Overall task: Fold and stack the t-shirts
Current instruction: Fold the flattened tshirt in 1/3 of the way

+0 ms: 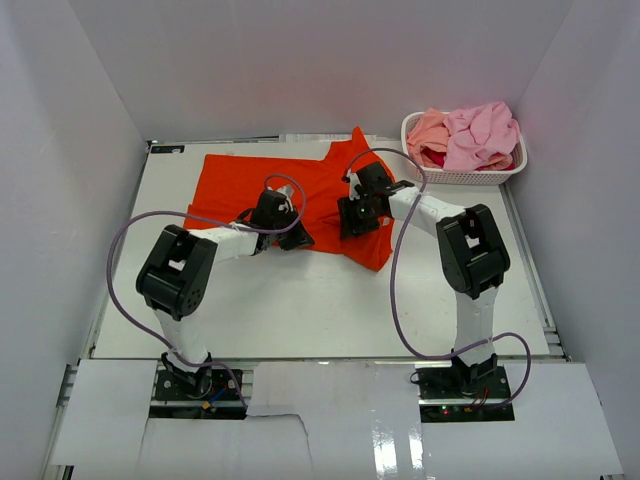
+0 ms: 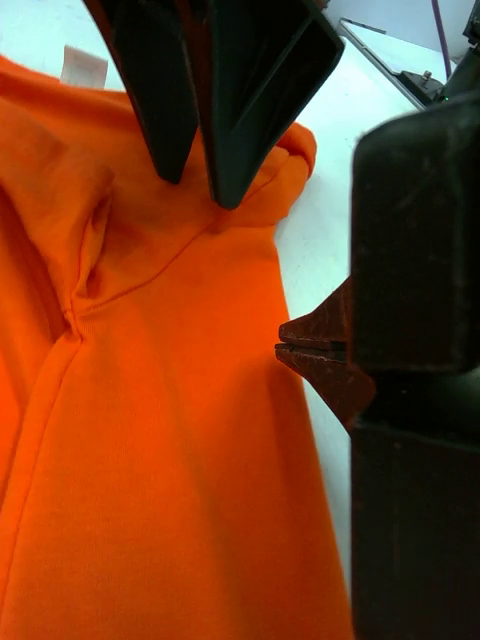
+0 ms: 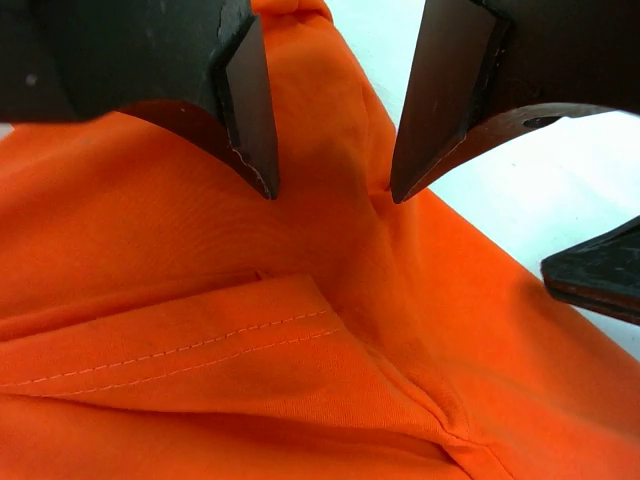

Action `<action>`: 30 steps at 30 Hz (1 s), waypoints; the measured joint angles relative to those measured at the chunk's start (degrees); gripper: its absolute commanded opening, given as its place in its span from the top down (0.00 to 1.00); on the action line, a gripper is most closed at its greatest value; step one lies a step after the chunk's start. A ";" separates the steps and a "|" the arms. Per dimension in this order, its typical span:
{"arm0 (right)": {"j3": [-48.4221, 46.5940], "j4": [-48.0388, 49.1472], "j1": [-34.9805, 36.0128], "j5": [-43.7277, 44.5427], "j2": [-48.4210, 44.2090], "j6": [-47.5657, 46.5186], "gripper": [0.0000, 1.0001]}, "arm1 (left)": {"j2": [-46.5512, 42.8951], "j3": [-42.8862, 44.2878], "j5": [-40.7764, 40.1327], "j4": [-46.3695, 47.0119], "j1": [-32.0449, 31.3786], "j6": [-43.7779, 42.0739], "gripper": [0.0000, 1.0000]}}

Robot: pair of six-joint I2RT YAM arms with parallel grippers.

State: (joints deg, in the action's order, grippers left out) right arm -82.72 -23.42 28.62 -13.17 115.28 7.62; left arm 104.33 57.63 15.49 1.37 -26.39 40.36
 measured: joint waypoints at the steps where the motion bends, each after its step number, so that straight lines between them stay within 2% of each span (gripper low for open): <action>1: -0.04 0.00 0.00 -0.07 0.20 0.11 0.45 | 0.52 0.00 -0.02 0.44 -0.02 0.11 1.00; 19: -4.85 0.74 0.00 -0.28 3.98 0.87 0.45 | 5.95 2.54 -1.18 3.61 -1.40 0.39 1.00; 30: -8.28 0.76 0.00 -0.31 6.84 0.98 0.45 | 6.03 2.49 -1.55 4.17 -1.62 0.37 1.00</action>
State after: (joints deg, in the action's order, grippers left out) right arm -91.00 -22.65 28.62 -13.47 122.13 8.60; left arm 110.37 60.12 13.93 5.54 -28.01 40.73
